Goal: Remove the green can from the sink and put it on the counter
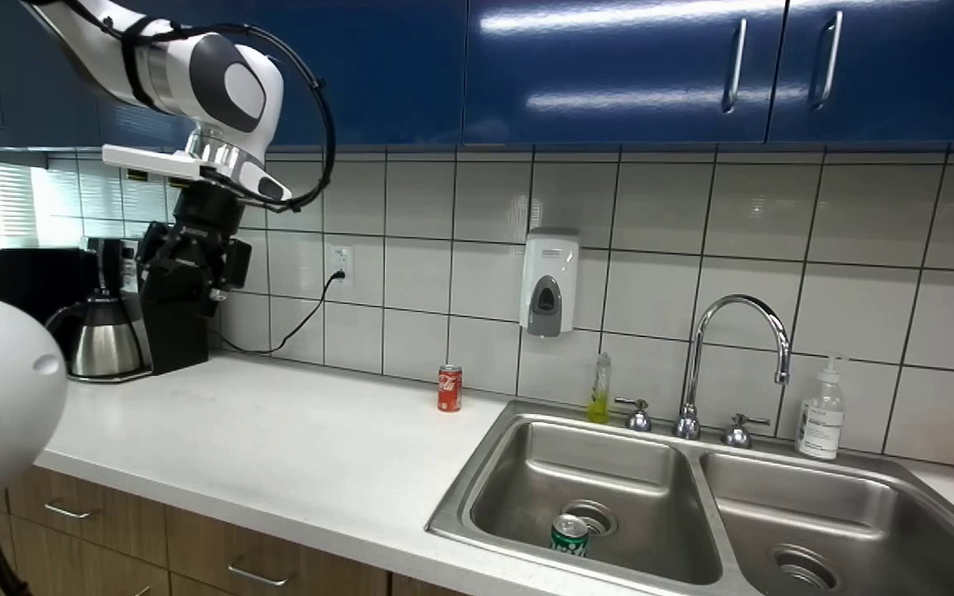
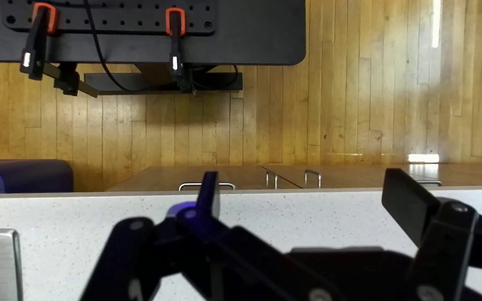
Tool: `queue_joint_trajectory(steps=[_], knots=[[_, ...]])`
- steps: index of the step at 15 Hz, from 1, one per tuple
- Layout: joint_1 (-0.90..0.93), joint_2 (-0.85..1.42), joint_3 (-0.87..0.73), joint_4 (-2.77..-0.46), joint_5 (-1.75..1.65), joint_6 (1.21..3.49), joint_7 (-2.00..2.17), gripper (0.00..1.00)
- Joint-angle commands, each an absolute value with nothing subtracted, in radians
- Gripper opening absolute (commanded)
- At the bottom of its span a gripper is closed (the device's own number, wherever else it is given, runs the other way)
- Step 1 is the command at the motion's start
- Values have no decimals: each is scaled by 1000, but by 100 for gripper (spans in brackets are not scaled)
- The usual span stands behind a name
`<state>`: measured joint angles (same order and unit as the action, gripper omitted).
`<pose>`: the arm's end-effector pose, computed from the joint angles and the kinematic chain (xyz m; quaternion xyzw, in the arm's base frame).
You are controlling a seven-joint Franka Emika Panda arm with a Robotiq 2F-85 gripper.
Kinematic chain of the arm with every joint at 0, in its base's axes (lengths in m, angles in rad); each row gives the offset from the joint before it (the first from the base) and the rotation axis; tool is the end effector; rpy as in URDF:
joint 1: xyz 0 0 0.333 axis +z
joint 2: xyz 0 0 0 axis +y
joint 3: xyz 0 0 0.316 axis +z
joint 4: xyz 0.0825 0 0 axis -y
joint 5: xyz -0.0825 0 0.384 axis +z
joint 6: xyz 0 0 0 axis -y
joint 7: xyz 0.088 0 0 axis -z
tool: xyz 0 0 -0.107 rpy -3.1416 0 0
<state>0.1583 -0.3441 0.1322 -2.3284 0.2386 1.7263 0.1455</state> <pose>0.3910 0.1419 0.4538 -0.9869 -0.0314 0.1450 0.0629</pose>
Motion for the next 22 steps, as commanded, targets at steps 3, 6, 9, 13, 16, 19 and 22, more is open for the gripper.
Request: queue_joint_trajectory(steps=[3,6,9,13,16,19,22], knots=[[89,-292,80,-2318,236,1782,143,100],[55,-276,48,-2320,221,1829,140,100],[20,-257,11,-2326,209,1881,132,100],[-26,-215,-40,-2331,196,1952,121,100],[-53,-182,-71,-2339,182,2016,114,100],[-75,-177,-90,-2362,157,2080,135,100],[-91,-165,-109,-2377,151,2113,128,100]])
